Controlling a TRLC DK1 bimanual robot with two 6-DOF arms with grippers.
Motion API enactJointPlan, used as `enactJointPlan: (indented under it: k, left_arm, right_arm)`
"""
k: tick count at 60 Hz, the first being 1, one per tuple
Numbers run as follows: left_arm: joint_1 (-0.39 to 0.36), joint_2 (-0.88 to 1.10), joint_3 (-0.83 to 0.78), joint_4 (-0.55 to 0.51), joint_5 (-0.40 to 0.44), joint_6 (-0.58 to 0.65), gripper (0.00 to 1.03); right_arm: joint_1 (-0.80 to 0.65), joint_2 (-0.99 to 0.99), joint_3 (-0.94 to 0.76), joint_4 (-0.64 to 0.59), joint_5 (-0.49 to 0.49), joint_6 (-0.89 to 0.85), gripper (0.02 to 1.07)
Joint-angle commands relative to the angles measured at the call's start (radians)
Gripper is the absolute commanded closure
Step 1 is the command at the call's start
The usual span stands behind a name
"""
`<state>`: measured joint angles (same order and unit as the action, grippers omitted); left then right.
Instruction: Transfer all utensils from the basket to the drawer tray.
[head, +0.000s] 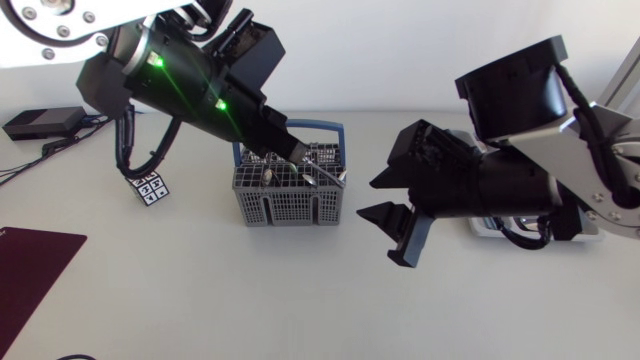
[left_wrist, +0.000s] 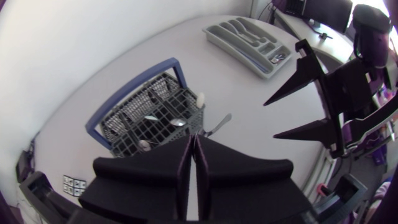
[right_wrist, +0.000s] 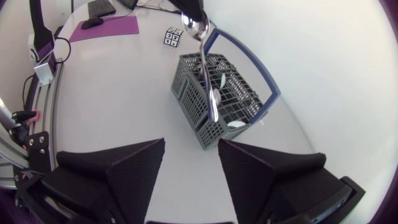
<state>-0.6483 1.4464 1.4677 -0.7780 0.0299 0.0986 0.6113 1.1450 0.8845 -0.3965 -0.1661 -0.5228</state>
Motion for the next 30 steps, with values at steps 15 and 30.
enactJointPlan:
  k: [15,30]
  left_arm:
    - [0.035,0.100,0.009,-0.050,0.275,-0.057,1.00]
    - [0.032,0.129,0.031,-0.081,0.363,-0.059,1.00]
  right_arm:
    - [0.079,0.036,0.011,0.071,0.051,0.061,0.44]
    - [0.113,0.087,0.004,0.119,0.089,0.061,0.61]
